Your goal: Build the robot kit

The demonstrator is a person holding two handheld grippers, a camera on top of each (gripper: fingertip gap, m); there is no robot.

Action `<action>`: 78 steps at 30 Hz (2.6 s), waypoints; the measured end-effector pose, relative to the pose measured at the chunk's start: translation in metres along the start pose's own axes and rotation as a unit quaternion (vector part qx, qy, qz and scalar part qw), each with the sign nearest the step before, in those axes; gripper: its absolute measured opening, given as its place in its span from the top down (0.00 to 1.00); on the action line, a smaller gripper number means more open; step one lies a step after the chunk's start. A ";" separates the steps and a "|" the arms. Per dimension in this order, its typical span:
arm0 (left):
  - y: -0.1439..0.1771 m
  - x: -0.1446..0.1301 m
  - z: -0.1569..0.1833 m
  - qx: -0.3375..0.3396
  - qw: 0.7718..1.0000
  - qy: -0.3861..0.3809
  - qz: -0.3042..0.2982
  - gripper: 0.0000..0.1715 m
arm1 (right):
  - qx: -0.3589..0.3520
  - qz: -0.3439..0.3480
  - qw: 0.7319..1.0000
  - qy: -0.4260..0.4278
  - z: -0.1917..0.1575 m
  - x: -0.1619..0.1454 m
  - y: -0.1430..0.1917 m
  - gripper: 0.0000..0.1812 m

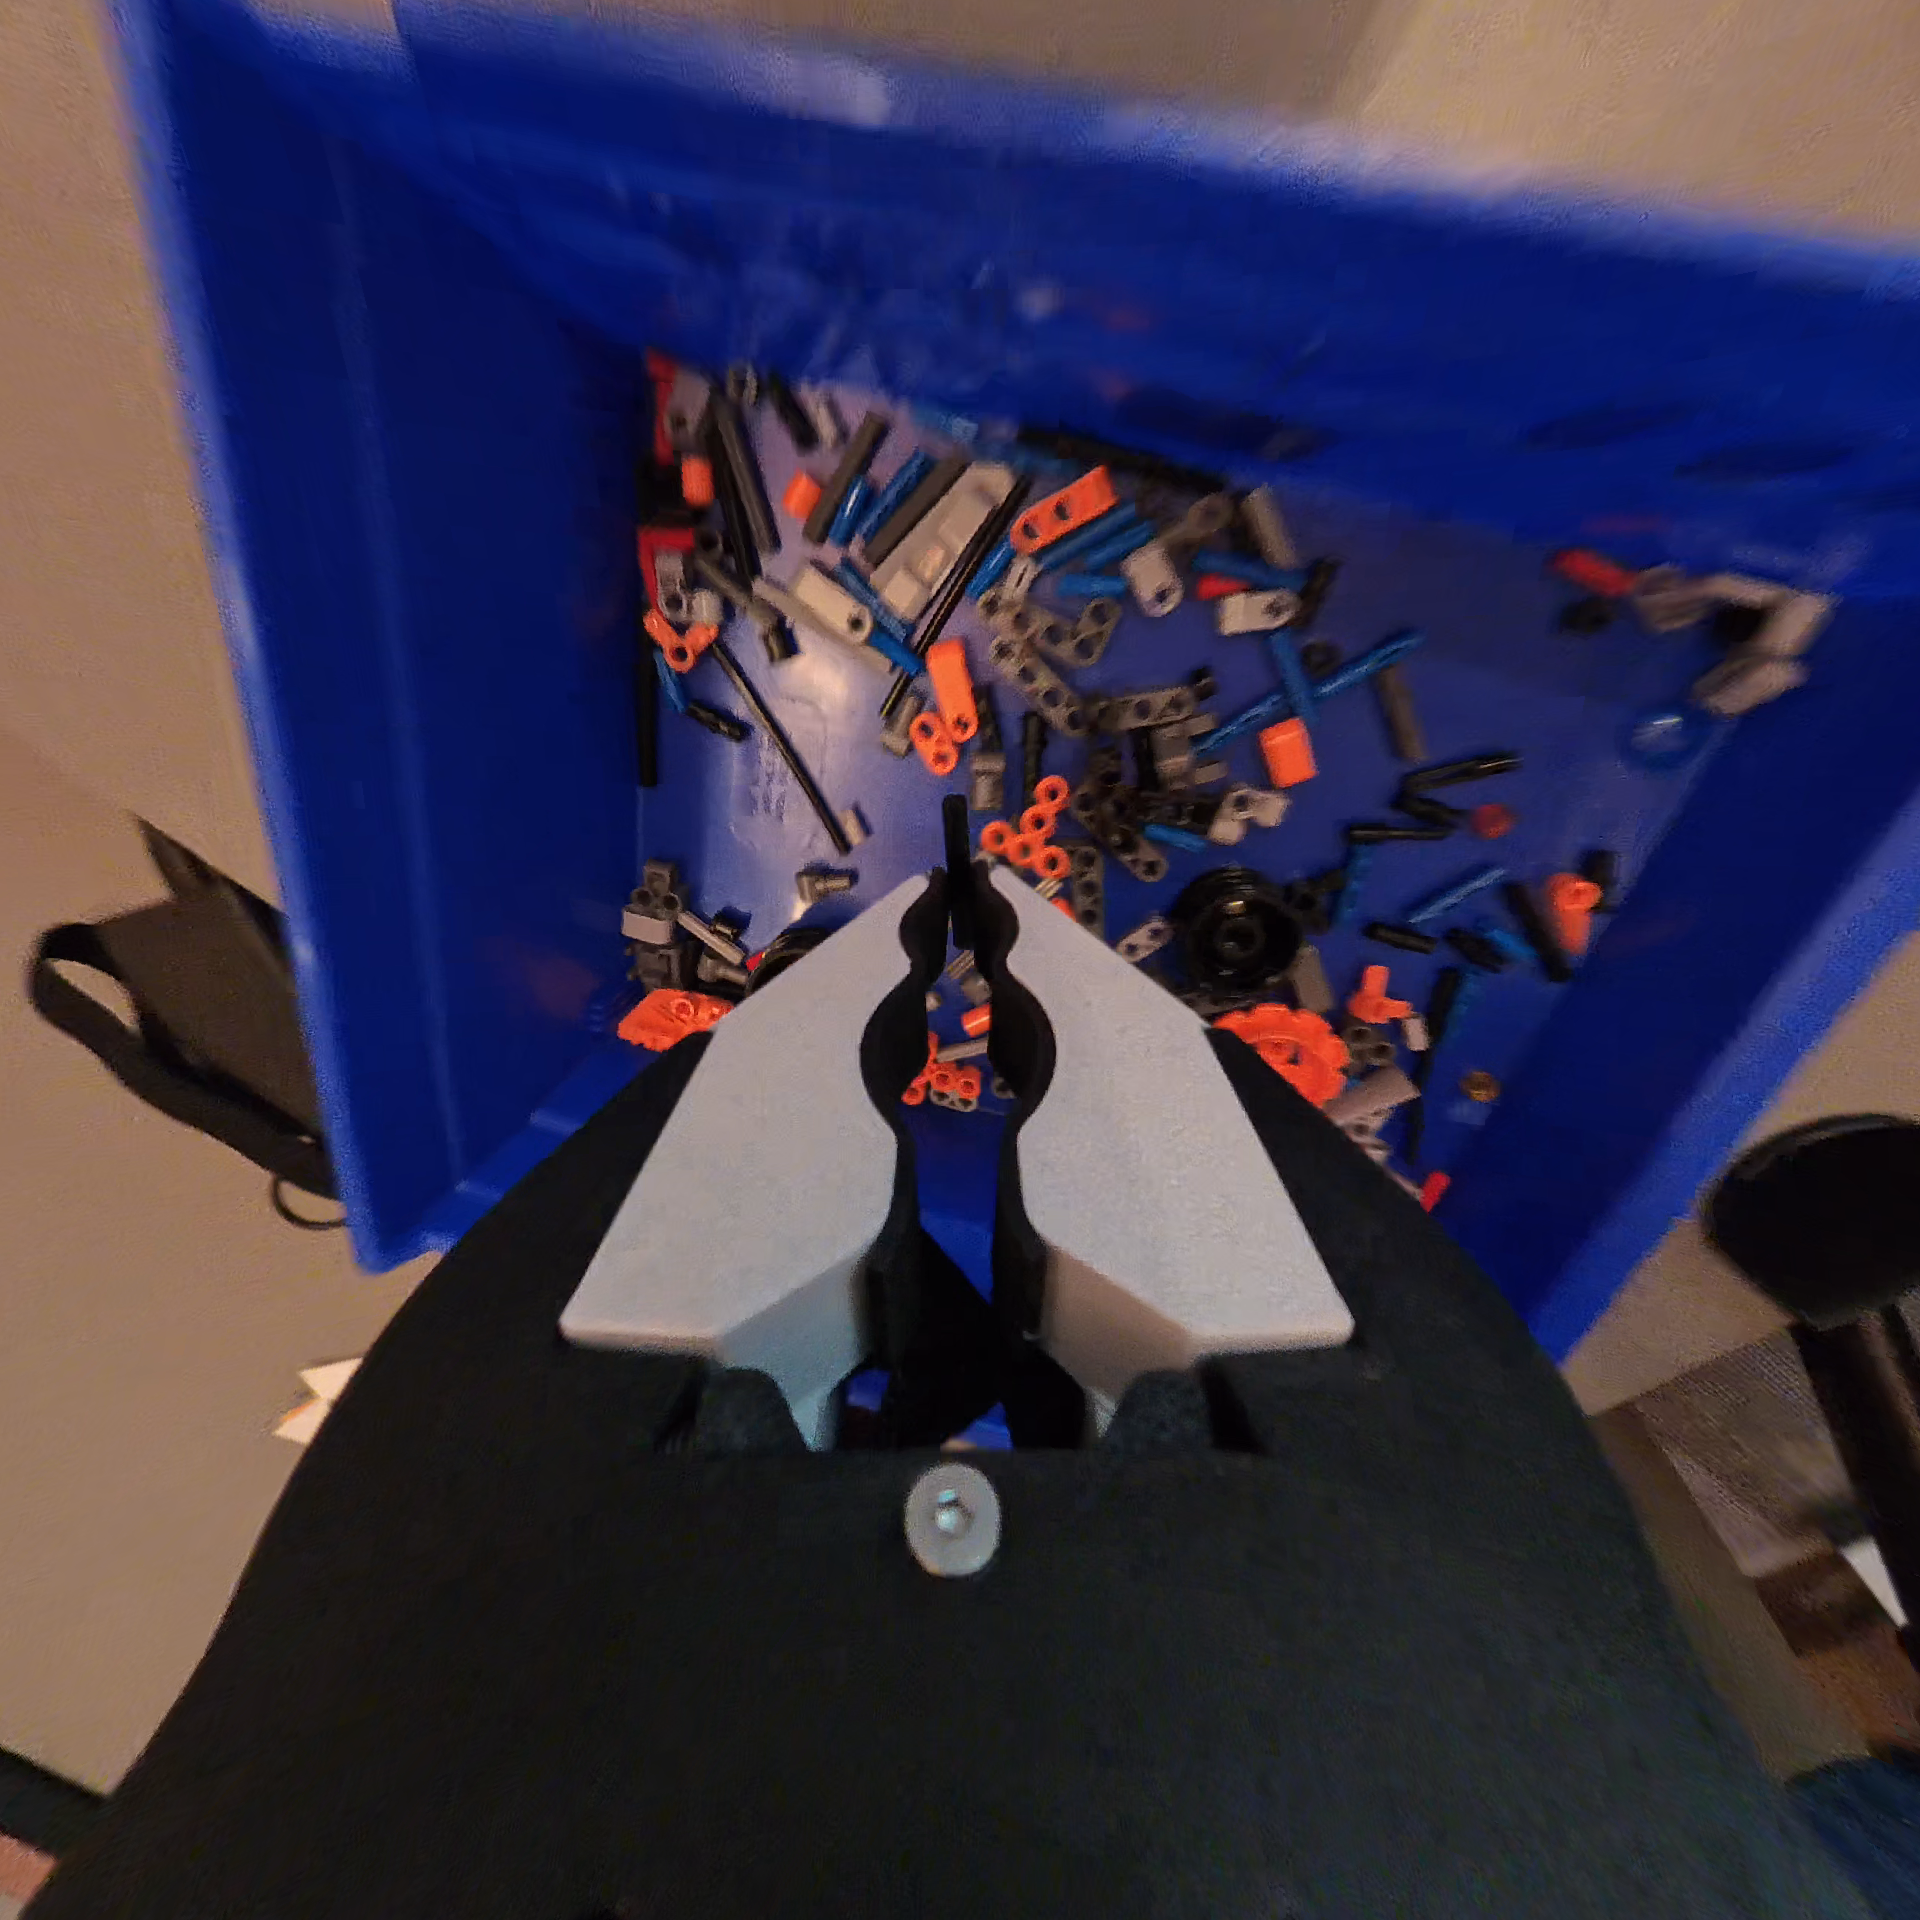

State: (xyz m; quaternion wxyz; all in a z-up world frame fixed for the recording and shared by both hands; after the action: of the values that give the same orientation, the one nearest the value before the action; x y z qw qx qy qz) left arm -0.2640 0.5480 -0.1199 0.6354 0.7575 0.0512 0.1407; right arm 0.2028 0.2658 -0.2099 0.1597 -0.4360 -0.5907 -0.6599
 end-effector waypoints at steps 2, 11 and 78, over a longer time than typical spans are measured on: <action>0.027 0.016 0.021 0.003 0.999 -0.029 0.042 0.98 | 0.001 -0.001 1.000 0.000 0.000 0.000 0.000 0.87; 0.035 0.117 0.185 -0.077 0.963 -0.228 0.123 0.98 | -0.002 -0.006 1.000 0.009 -0.002 -0.001 -0.001 0.87; -0.058 0.003 0.056 -0.105 0.988 -0.113 0.000 0.90 | -0.006 0.000 1.000 -0.027 0.006 0.000 0.000 0.88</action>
State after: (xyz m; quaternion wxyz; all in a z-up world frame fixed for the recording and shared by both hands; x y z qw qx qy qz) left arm -0.2400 0.5062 -0.1848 0.7129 0.6979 -0.0362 0.0586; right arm 0.2048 0.2716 -0.2104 0.1409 -0.4546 -0.5911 -0.6512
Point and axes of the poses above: each gripper's, where its closed fingertips meet, y back along the fingers, x out of its top, z = x × y across the jaws, the point moved 7 cm from there along y, back along the fingers, and after that the axes turned 1 degree about y, right-handed, at the moved point
